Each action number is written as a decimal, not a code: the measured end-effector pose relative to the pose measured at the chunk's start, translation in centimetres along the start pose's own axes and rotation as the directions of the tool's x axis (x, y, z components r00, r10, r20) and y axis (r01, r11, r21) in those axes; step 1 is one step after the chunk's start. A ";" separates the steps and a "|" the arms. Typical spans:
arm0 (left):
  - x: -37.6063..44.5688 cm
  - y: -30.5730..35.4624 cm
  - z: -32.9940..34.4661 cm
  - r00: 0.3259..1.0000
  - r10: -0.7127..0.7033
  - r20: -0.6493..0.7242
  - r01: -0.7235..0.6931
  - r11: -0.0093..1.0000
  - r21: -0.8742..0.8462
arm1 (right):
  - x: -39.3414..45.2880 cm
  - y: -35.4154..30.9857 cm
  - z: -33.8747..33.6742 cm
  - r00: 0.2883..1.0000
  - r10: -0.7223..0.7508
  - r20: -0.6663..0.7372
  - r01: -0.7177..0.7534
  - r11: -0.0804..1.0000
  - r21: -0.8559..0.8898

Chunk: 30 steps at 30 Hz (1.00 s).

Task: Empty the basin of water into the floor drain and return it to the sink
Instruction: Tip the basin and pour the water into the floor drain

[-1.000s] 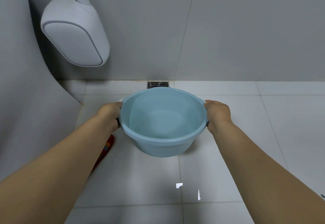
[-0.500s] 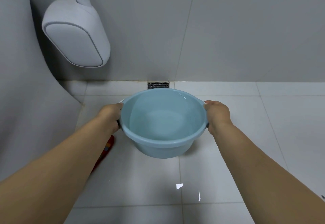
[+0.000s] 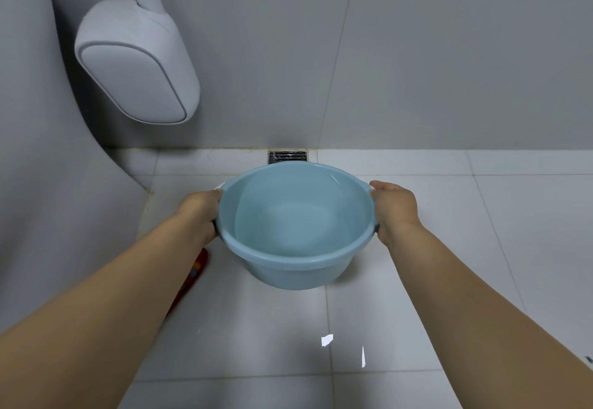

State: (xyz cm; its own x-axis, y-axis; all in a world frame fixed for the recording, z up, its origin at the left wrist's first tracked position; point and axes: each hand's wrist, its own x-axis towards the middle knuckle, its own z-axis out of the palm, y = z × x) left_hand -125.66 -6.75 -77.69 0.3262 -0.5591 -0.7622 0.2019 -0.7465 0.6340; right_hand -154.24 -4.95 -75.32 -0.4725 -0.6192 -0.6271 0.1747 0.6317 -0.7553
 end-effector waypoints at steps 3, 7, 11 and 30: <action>0.1 0.0 -0.1 0.998 0.064 0.005 -0.064 0.997 0.049 | 0.1 0.0 0.0 1.000 0.004 -0.008 -0.004 1.000 -0.013; 0.3 0.1 -0.4 0.991 0.131 0.011 -0.131 0.987 0.091 | 0.2 0.0 0.0 1.000 0.007 -0.011 -0.008 1.000 -0.019; 0.3 0.2 -0.4 0.990 0.140 0.011 -0.140 0.987 0.078 | 0.3 0.0 0.0 1.000 0.004 -0.005 -0.004 1.000 -0.014; 0.0 -0.1 0.0 0.997 0.079 -0.013 -0.078 0.997 0.026 | -1.5 0.8 -0.6 0.988 -0.038 0.152 0.022 0.994 0.105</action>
State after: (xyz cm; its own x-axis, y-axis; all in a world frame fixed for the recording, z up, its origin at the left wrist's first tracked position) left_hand -125.64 -6.68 -77.79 0.3532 -0.6115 -0.7081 0.1515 -0.7095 0.6882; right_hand -153.87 -3.26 -74.83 -0.3416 -0.7066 -0.6197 0.2541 0.5654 -0.7847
